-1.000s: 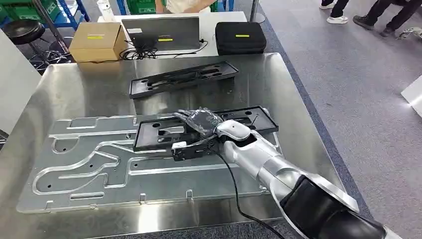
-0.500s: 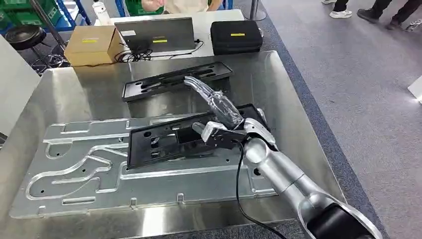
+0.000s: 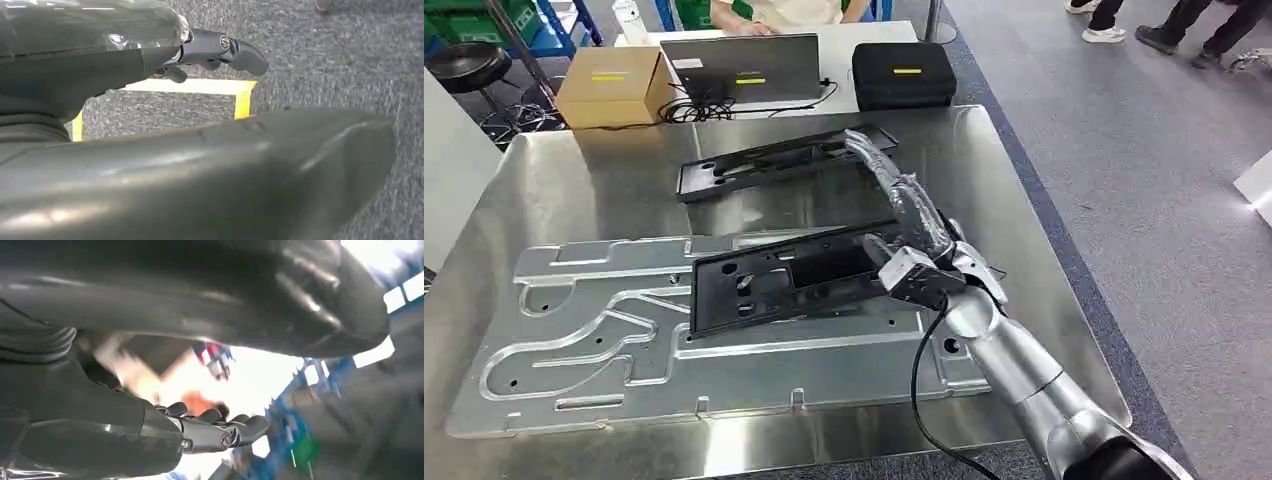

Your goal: Take the parts from the cabinet and place them on the table.

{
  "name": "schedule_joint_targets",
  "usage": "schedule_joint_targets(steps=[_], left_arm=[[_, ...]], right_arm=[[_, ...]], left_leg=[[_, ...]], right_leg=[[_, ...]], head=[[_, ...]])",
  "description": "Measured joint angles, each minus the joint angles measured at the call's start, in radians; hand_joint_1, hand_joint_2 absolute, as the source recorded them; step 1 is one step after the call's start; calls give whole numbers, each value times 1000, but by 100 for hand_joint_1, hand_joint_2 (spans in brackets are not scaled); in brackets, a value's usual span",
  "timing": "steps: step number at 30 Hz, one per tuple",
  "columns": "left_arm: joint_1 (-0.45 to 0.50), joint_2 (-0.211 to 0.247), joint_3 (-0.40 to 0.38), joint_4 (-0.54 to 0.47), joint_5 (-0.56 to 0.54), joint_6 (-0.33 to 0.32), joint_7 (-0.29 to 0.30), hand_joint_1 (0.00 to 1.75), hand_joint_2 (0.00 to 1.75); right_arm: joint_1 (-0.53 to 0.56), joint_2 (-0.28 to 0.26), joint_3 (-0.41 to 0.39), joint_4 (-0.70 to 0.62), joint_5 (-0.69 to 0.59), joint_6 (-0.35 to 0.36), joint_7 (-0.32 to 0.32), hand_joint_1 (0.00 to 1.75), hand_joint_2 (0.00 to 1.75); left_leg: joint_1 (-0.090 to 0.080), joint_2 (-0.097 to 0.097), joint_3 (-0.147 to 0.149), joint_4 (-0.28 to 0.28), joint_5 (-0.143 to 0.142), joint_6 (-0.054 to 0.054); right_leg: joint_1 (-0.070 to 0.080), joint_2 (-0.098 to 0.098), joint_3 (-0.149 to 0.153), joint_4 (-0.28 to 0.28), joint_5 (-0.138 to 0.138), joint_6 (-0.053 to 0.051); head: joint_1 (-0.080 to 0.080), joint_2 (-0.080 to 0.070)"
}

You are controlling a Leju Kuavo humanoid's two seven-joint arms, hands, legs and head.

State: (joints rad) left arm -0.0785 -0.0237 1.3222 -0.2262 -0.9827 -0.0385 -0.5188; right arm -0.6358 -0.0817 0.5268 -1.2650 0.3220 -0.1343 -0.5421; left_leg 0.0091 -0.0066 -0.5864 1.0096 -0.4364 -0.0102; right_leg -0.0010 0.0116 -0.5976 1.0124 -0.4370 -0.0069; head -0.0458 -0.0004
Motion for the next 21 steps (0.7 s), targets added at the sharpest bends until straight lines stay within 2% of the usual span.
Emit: schedule_joint_targets(steps=[1,2,3,4,5,6,7,9,10,11,14,15,16,17,19,20,21], left_arm=[[1,0,0,0,1,1,0,0,0],[3,0,4,0,6,14,-6,0,0],[4,0,6,0,8,18,-7,0,0],[5,0,8,0,11,21,-8,0,0],[8,0,11,0,15,24,-8,0,0],[12,0,18,0,21,27,-8,0,0],[18,-2,24,0,21,31,-8,0,0],[22,-4,28,0,23,35,-9,0,0],[21,-4,31,0,23,35,-10,0,0],[21,-4,32,0,24,35,-11,0,0],[22,-5,35,0,23,35,-11,0,0],[22,-5,39,0,23,35,-12,0,0],[22,-6,42,0,23,35,-12,0,0],[23,-6,45,0,23,35,-11,0,0],[21,-6,48,0,23,35,-12,0,0],[20,-6,48,0,23,35,-11,0,0],[20,-6,48,0,23,35,-12,0,0]], right_arm=[[8,-3,-6,-11,-4,-15,-8,0,0],[74,-31,-83,-134,-45,-156,-64,0,0],[103,-40,-109,-172,-57,-194,-81,0,0],[142,-51,-143,-221,-69,-226,-94,0,0],[188,-65,-181,-276,-81,-246,-106,0,0],[231,-77,-224,-333,-89,-253,-118,0,0],[267,-85,-263,-382,-89,-252,-131,0,0],[338,-92,-336,-472,-81,-249,-150,0,0],[366,-92,-366,-508,-71,-247,-152,0,0],[399,-92,-394,-542,-62,-244,-153,0,0],[476,-92,-445,-611,-50,-253,-158,0,0],[497,-92,-456,-626,-49,-260,-159,0,0],[514,-92,-465,-639,-48,-267,-159,0,0],[530,-92,-474,-652,-46,-271,-159,0,0],[553,-92,-484,-668,-46,-273,-159,0,0],[561,-92,-490,-674,-46,-273,-159,0,0],[570,-92,-494,-678,-46,-273,-159,0,0]], left_leg=[[-1,0,0,1,0,4],[7,1,3,-12,18,30],[6,1,1,-12,19,31],[6,0,-1,-12,19,32],[6,-2,-3,-10,19,32],[6,-4,-5,-8,19,32],[6,-4,-8,-5,19,32],[6,-3,-13,3,18,30],[6,-2,-16,8,18,26],[0,-4,-19,11,17,18],[2,-4,-19,4,30,0],[-1,-4,-26,5,30,-7],[3,-1,-33,22,2,-11],[4,1,-52,71,-51,-13],[5,1,-99,225,-154,-19],[5,1,-113,291,-188,-21],[5,1,-104,309,-194,-21]], right_leg=[[-2,0,1,-2,1,5],[-4,-4,-32,92,-80,24],[-5,-4,-65,173,-126,28],[-6,-4,-97,248,-159,30],[-7,-4,-118,300,-175,33],[-8,-4,-117,303,-166,34],[-10,-4,-96,263,-139,34],[-12,-8,3,80,-57,31],[-13,-9,40,7,-47,27],[-5,-8,38,7,-37,23],[-2,-5,30,11,-28,6],[-11,-7,27,2,-18,-4],[-12,-11,19,-1,-8,-12],[-12,-13,9,-1,-2,-20],[-10,-13,-14,0,15,-22],[-8,-13,-28,2,24,-22],[-7,-13,-41,3,34,-21]], head=[[0,0],[0,0],[0,0],[0,0],[0,0],[0,0],[0,0],[0,0],[0,0],[0,0],[0,0],[0,0],[0,0],[0,0],[0,0],[0,0],[0,0]])
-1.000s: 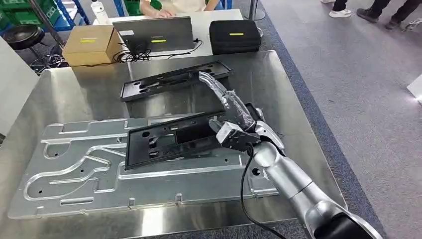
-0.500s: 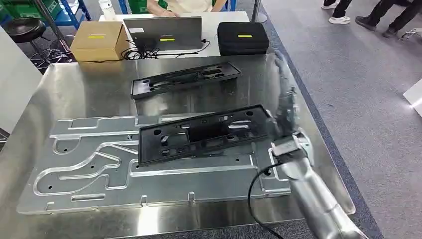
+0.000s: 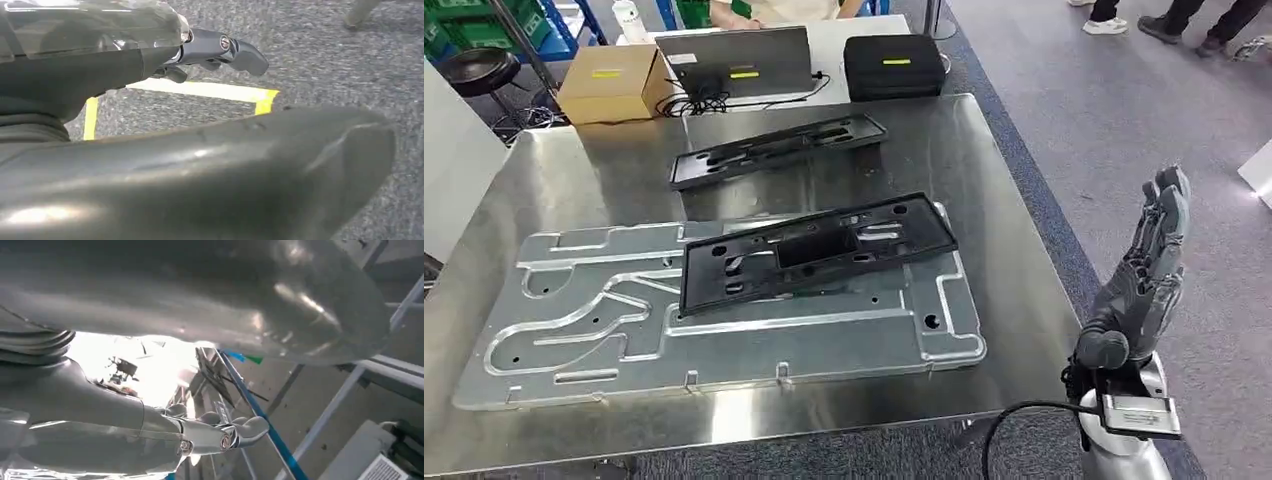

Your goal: Take the parts from the cabinet and place them on the table.

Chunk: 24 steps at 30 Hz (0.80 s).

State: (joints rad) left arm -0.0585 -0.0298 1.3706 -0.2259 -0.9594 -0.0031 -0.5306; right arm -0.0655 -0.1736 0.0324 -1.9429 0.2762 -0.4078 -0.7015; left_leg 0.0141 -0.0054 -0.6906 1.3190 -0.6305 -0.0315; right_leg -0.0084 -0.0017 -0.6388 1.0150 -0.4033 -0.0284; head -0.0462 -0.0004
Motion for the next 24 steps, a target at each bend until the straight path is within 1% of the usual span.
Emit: schedule_joint_targets(steps=[1,2,3,4,5,6,7,8,9,10,11,12,13,14,15,16,17,18,19,20,21,23,24], left_arm=[[0,0,0,0,-1,0,0,0,0],[-1,0,0,0,-1,0,1,0,0],[-2,0,0,0,-1,0,1,0,0],[-6,1,0,0,-1,2,2,0,0],[-11,2,0,0,-1,4,5,0,0],[-12,1,0,0,-1,6,4,0,0],[-10,1,0,0,0,6,6,0,0],[-8,1,1,0,0,8,7,0,0],[-5,1,1,0,1,11,7,0,0],[-5,-1,2,0,1,13,9,0,0],[-5,-1,2,0,1,15,11,0,0],[-5,-2,2,0,1,16,13,0,0],[-5,-2,2,0,1,16,13,0,0],[-5,-3,2,0,1,16,13,0,0],[-4,-3,2,0,1,16,13,0,0],[-4,-3,2,0,0,16,13,0,0],[-3,-4,2,0,0,15,13,0,0],[-3,-5,2,0,-1,15,13,0,0],[-4,-5,2,0,-2,15,13,0,0],[-4,-5,2,0,-3,13,13,0,0],[-5,-5,2,0,-4,13,13,0,0],[-4,-5,5,0,-5,13,13,0,0],[-2,-5,7,0,-5,13,14,0,0]], right_arm=[[10,0,-5,-6,0,-2,0,0,0],[20,0,-10,-14,3,-4,0,0,0],[30,0,-15,-21,7,-7,0,0,0],[41,0,-21,-31,12,-13,0,0,0],[57,0,-28,-43,14,-18,0,0,0],[66,-2,-33,-52,15,-22,-1,0,0],[76,-2,-34,-55,15,-24,-1,0,0],[88,-2,-36,-56,16,-24,0,0,0],[102,-2,-40,-60,16,-25,0,0,0],[114,-2,-47,-64,17,-26,0,0,0],[122,-2,-53,-66,18,-27,0,0,0],[128,-2,-56,-66,21,-27,0,0,0],[134,-2,-58,-66,22,-28,0,0,0],[142,-2,-60,-66,23,-29,0,0,0],[151,-2,-64,-66,24,-30,0,0,0],[160,-2,-68,-66,24,-31,0,0,0],[166,-2,-75,-66,24,-31,0,0,0],[172,-2,-82,-66,24,-31,0,0,0],[175,-2,-86,-66,25,-31,0,0,0],[178,-2,-93,-66,26,-27,0,0,0],[180,-2,-104,-66,28,-21,1,0,0],[193,0,-131,-59,39,-14,14,0,0],[199,3,-152,-50,47,-13,27,0,0]], left_leg=[[0,0,37,-35,12,2],[0,0,94,-109,36,7],[-1,0,164,-207,64,13],[-4,0,240,-310,78,23],[-14,0,247,-331,67,30],[-15,-2,241,-338,87,34],[-18,-1,237,-333,93,37],[-21,-2,234,-330,99,43],[-19,-1,229,-336,113,49],[-11,11,220,-344,134,55],[-11,11,205,-345,147,64],[-11,13,188,-345,159,68],[-11,14,172,-345,170,68],[-11,15,156,-343,184,67],[-11,16,134,-340,198,65],[-11,17,115,-337,209,63],[-10,17,97,-332,219,59],[-9,17,80,-326,228,56],[-8,16,67,-320,234,51],[-8,16,58,-310,241,45],[-12,14,50,-302,246,39],[-12,14,52,-309,264,27],[-11,13,51,-312,272,19]], right_leg=[[1,0,-12,1,10,2],[2,1,-23,3,18,3],[3,1,-33,4,26,6],[4,0,-39,8,35,9],[7,-3,-37,2,45,18],[4,-4,-37,2,51,24],[2,-4,-37,0,61,29],[-1,-4,-35,-7,71,34],[2,-3,-35,-14,83,42],[-5,2,-45,0,58,45],[-4,2,-59,36,-5,48],[-5,2,-76,104,-80,51],[-7,2,-92,177,-137,55],[-7,2,-106,256,-179,59],[-7,2,-107,312,-184,62],[-9,1,-87,320,-157,64],[-11,1,-51,293,-119,65],[-13,1,8,229,-87,65],[-15,1,74,149,-82,65],[-17,2,155,38,-129,60],[-8,3,190,-30,-153,51],[-6,4,178,-18,-143,36],[-4,2,174,-19,-135,26]], head=[[0,0],[0,0],[0,0],[0,0],[0,0],[0,0],[0,0],[0,0],[0,0],[0,0],[1,0],[0,0],[1,0],[0,0],[0,0],[0,0],[0,0],[0,0],[0,0],[0,0],[0,0],[-1,0],[-1,0]])
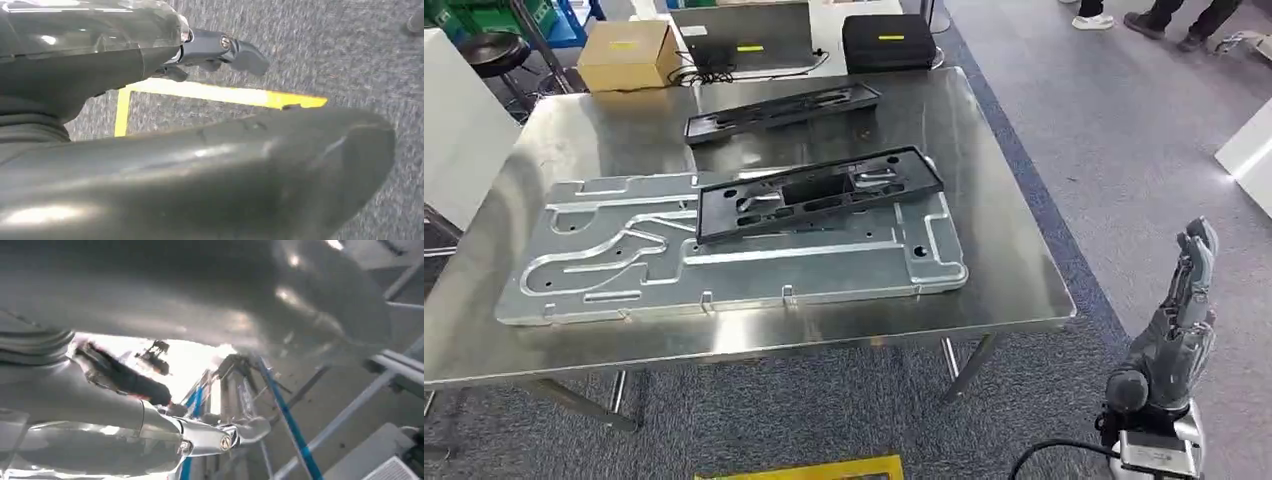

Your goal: Take the parts from the cabinet and place them on the table.

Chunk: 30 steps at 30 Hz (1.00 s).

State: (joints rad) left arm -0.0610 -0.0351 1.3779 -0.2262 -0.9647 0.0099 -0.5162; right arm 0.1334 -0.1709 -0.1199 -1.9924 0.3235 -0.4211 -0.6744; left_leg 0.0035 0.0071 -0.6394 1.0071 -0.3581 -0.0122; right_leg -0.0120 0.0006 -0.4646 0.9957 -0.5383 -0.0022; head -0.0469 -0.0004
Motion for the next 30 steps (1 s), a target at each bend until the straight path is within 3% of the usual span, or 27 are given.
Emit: schedule_joint_targets(steps=[1,2,3,5,6,7,8,9,10,11,12,13,15,16,17,18,20,21,22,23,24,25,26,27,28,30], left_arm=[[2,0,2,0,-1,0,1,0,0],[5,-1,3,0,-2,0,2,0,0],[5,-2,3,0,-2,0,2,0,0],[4,-2,7,0,-2,0,2,0,0],[4,-2,10,0,-2,0,2,0,0],[4,-3,12,0,-5,0,3,0,0],[5,-3,14,0,-7,-1,4,0,0],[4,-3,16,0,-8,-2,5,0,0],[2,-3,16,0,-10,-3,5,0,0],[-1,-1,17,0,-11,-3,6,0,0],[-4,-1,17,0,-11,-3,7,0,0],[-5,-2,18,0,-11,-1,9,0,0],[-5,-3,18,0,-11,0,12,0,0],[-2,-3,19,0,-12,1,13,0,0],[-3,-4,19,0,-13,1,15,0,0],[-4,-6,19,0,-14,1,17,0,0],[-5,-7,19,0,-20,1,23,0,0],[-6,-9,19,0,-23,1,23,0,0],[-6,-10,19,0,-24,0,23,0,0],[-3,-11,19,0,-26,-1,24,0,0],[-2,-14,19,0,-28,-1,24,0,0],[-2,-16,19,0,-29,-1,24,0,0],[-6,-16,19,0,-29,-1,24,0,0],[-7,-16,19,0,-30,-1,23,0,0],[-9,-16,19,0,-31,-1,23,0,0],[-12,-17,19,0,-34,-3,20,0,0]], right_arm=[[3,4,-28,17,7,0,19,0,0],[7,7,-56,36,12,0,34,0,0],[15,12,-91,60,14,2,42,0,0],[26,29,-167,121,13,28,22,0,0],[31,36,-196,143,13,38,10,0,0],[36,47,-232,167,15,44,8,0,0],[36,57,-261,186,28,47,22,0,0],[34,67,-296,214,51,51,39,0,0],[29,77,-333,248,73,54,46,0,0],[25,87,-383,297,107,60,48,0,0],[16,93,-431,348,139,67,47,0,0],[-1,95,-483,415,178,78,41,0,0],[-28,98,-589,553,246,90,9,0,0],[-33,101,-630,602,267,90,5,0,0],[-41,103,-667,657,299,92,18,0,0],[-53,102,-700,715,334,99,44,0,0],[-89,95,-783,906,431,95,102,0,0],[-98,91,-822,1019,477,80,121,0,0],[-100,89,-850,1102,499,63,120,0,0],[-102,88,-873,1172,508,53,119,0,0],[-107,87,-889,1224,512,48,117,0,0],[-113,83,-905,1271,516,44,117,0,0],[-120,82,-917,1310,520,37,114,0,0],[-130,78,-926,1343,522,32,113,0,0],[-136,76,-934,1376,534,34,127,0,0],[-140,75,-942,1445,594,44,205,0,0]], left_leg=[[5,-1,-6,5,-4,-6],[7,-2,-19,27,-50,-9],[8,-2,-37,81,-121,-12],[8,-2,-71,236,-234,-19],[8,-2,-75,295,-246,-20],[7,-2,-65,321,-226,-19],[7,-2,-35,305,-189,-16],[7,-2,15,249,-148,-11],[6,-3,82,163,-126,-3],[2,-6,159,60,-142,10],[-4,-6,214,-30,-176,16],[-4,-7,218,-41,-180,15],[-12,-8,202,-41,-167,29],[-3,-8,194,-53,-148,38],[-2,-1,182,-56,-134,45],[-2,1,166,-55,-122,56],[-4,4,133,-54,-96,57],[-4,3,117,-51,-83,57],[-4,2,99,-47,-73,55],[-3,2,80,-40,-63,52],[-3,2,59,-31,-54,48],[-3,3,40,-19,-48,42],[-4,5,26,-5,-43,36],[-7,7,11,8,-40,31],[-8,9,8,11,-33,23],[-6,10,8,7,-14,11]], right_leg=[[-6,-5,-11,-5,15,-11],[-4,-7,-25,-5,27,-20],[-4,-9,-42,-5,40,-25],[0,-12,-75,-3,65,-27],[1,-12,-91,-1,77,-26],[3,-12,-109,1,89,-25],[4,-12,-124,3,99,-24],[6,-12,-138,5,110,-23],[8,-12,-149,6,119,-20],[7,-14,-153,8,128,-17],[12,-14,-158,9,135,-10],[10,-17,-157,5,146,-4],[6,-20,-158,-3,165,9],[9,-19,-162,-2,170,16],[2,-9,-172,11,137,22],[2,-6,-187,53,69,24],[-1,-4,-218,198,-52,33],[-4,-4,-228,266,-71,37],[-5,-4,-224,302,-56,39],[-7,-4,-206,302,-16,40],[-11,-4,-171,267,29,42],[-13,-4,-113,194,53,44],[-17,-4,-41,97,41,45],[-9,-1,14,7,-4,43],[-5,3,18,-9,-16,27],[0,-1,7,-5,-6,12]], head=[[0,0],[0,0],[0,0],[0,0],[0,0],[0,0],[0,0],[0,0],[0,0],[0,0],[0,0],[0,0],[0,0],[0,0],[0,0],[0,0],[0,0],[0,0],[0,0],[0,0],[0,0],[0,0],[0,0],[0,0],[0,0],[0,0]])
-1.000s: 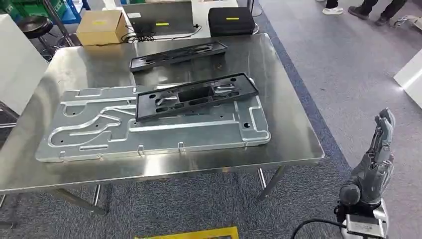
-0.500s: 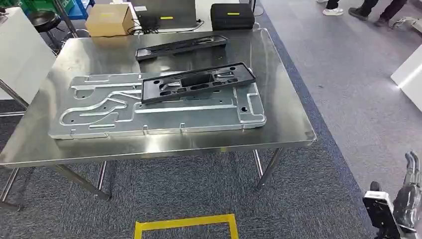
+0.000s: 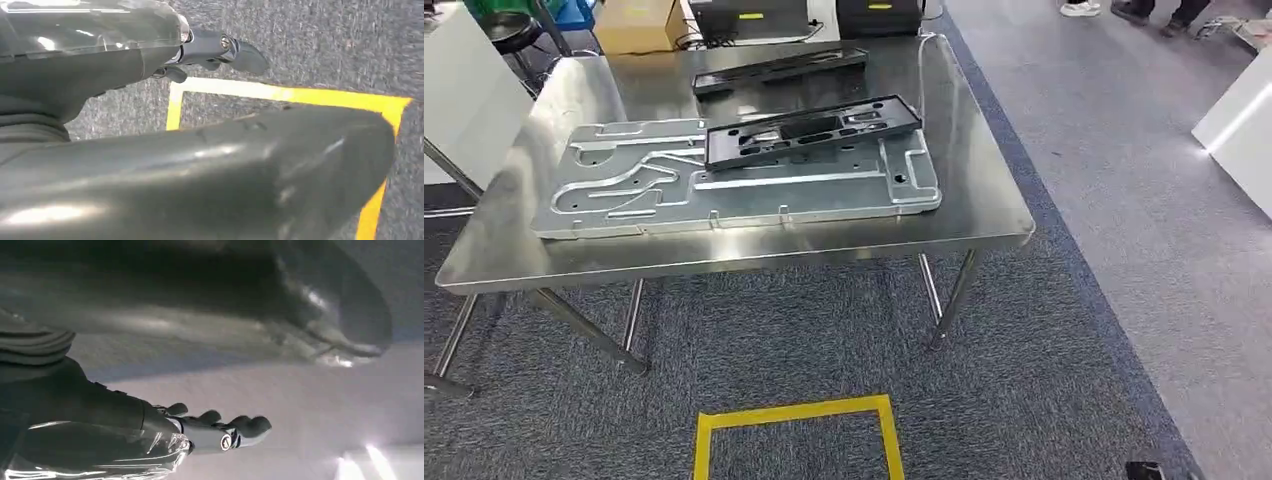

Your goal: Take the parts from the cabinet and place them on the table.

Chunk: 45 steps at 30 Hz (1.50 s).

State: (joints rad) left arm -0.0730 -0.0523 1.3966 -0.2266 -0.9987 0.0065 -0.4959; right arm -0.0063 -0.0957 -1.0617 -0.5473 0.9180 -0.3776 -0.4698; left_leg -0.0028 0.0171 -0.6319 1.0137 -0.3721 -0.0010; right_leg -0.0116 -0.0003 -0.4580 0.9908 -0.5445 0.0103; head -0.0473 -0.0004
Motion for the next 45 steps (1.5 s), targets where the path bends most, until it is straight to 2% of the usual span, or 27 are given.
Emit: schedule_joint_targets(steps=[1,2,5,6,8,11,13,14,17,18,19,21,22,24,26,28,29,32,33,36,38,39,41,42,43,44,45], left_arm=[[4,0,0,0,-4,0,-1,0,0],[7,0,0,0,-7,-1,-3,0,0],[13,-2,0,0,-13,-9,-4,0,0],[13,-2,0,0,-18,-13,-5,0,0],[14,-2,-1,0,-22,-14,-4,0,0],[14,-2,-1,0,-27,-12,-3,0,0],[7,2,-3,0,-31,-9,-1,0,0],[2,3,-3,0,-32,-9,0,0,0],[5,2,-3,0,-36,-8,1,0,0],[4,2,-3,0,-37,-8,2,0,0],[2,1,-3,0,-37,-8,1,0,0],[2,1,-3,0,-40,-8,2,0,0],[3,1,-3,0,-40,-8,2,0,0],[2,1,-3,0,-42,-10,2,0,0],[2,-2,-4,0,-47,-10,2,0,0],[1,-2,-6,0,-52,-8,2,0,0],[1,-2,-6,0,-55,-6,2,0,0],[2,-2,-8,0,-59,-4,2,0,0],[2,-1,-8,0,-59,-3,3,0,0],[7,-1,-10,0,-59,0,3,0,0],[7,-1,-11,0,-59,1,3,0,0],[7,-1,-11,0,-59,2,3,0,0],[5,-1,-11,0,-59,3,3,0,0],[2,-1,-12,0,-59,3,3,0,0],[-1,0,-13,0,-59,3,3,0,0],[-4,0,-13,0,-60,4,3,0,0],[-5,0,-15,0,-60,4,3,0,0]], right_arm=[[0,2,0,29,37,13,50,0,0],[-5,8,0,68,72,39,102,0,0],[-12,37,2,163,132,163,277,0,0],[-12,51,3,192,147,221,337,0,0],[-13,74,8,228,165,307,410,0,0],[-15,105,16,265,174,361,461,0,0],[-23,131,19,284,178,376,489,0,0],[-24,133,20,287,180,376,500,0,0],[-29,150,24,305,188,394,513,0,0],[-30,151,25,308,190,397,508,0,0],[-31,155,26,313,194,405,497,0,0],[-31,158,28,320,197,410,483,0,0],[-33,158,29,321,197,412,478,0,0],[-35,158,30,325,199,416,475,0,0],[-36,158,31,325,199,422,471,0,0],[-42,160,33,328,199,424,471,0,0],[-43,160,34,328,199,425,475,0,0],[-42,162,34,335,199,425,488,0,0],[-45,166,34,338,199,425,493,0,0],[-44,166,34,338,199,424,500,0,0],[-44,166,34,339,199,424,500,0,0],[-44,167,34,339,199,424,500,0,0],[-44,167,34,339,199,425,500,0,0],[-45,168,34,339,199,425,500,0,0],[-47,169,34,339,199,425,500,0,0],[-46,170,34,339,199,425,500,0,0],[-45,170,34,340,199,425,500,0,0]], left_leg=[[2,-1,-2,0,8,-7],[8,-5,-11,13,-19,-13],[10,-7,-58,194,-214,-28],[10,-8,-67,261,-244,-30],[10,-8,-50,321,-222,-29],[3,-9,104,152,-125,-7],[-6,-9,240,-47,-182,13],[-7,-10,246,-71,-192,12],[-9,-8,222,-81,-160,38],[-4,1,216,-83,-143,44],[-4,-2,199,-85,-129,54],[-4,-2,160,-82,-101,52],[-4,-1,141,-79,-88,51],[-3,1,99,-65,-64,45],[0,2,58,-45,-49,38],[-5,0,30,-17,-40,28],[-5,2,21,-10,-32,21],[-4,1,8,-11,-4,3],[3,-5,-1,0,-28,-4],[7,-8,-57,182,-201,-18],[9,-8,-71,298,-232,-21],[9,-8,-51,299,-203,-20],[9,-9,47,184,-127,-13],[8,-10,119,88,-119,-6],[6,-13,188,-3,-149,3],[1,-15,220,-67,-165,6],[-1,-14,206,-64,-163,9]], right_leg=[[-3,-3,-7,-5,11,-10],[-5,-10,-17,-5,24,-22],[1,-11,-66,-4,63,-36],[3,-11,-83,-2,75,-37],[8,-12,-123,4,100,-38],[15,-11,-173,12,135,-37],[22,-7,-180,15,153,-31],[19,-11,-181,13,166,-26],[13,-11,-185,-5,204,-5],[8,-7,-195,12,168,-2],[8,-5,-208,54,98,0],[3,-3,-239,208,-39,8],[3,-3,-249,278,-64,12],[-2,-3,-224,328,-5,18],[-6,-4,-130,226,61,18],[-2,-3,24,24,17,14],[-1,0,45,-30,-17,5],[-2,-1,20,-25,4,-16],[-2,-9,9,-25,16,-26],[1,-12,-32,-24,49,-39],[3,-12,-64,-19,71,-39],[4,-12,-82,-15,81,-38],[5,-11,-113,-5,99,-34],[5,-11,-124,0,107,-31],[7,-11,-129,2,113,-26],[9,-12,-133,4,122,-19],[8,-14,-137,2,134,-12]], head=[[0,0],[0,0],[0,0],[0,0],[0,0],[0,0],[0,0],[0,0],[0,0],[0,0],[0,0],[0,0],[0,0],[0,0],[0,0],[0,0],[0,0],[0,0],[0,0],[0,0],[0,0],[0,0],[0,0],[0,0],[0,0],[0,0],[0,0]])
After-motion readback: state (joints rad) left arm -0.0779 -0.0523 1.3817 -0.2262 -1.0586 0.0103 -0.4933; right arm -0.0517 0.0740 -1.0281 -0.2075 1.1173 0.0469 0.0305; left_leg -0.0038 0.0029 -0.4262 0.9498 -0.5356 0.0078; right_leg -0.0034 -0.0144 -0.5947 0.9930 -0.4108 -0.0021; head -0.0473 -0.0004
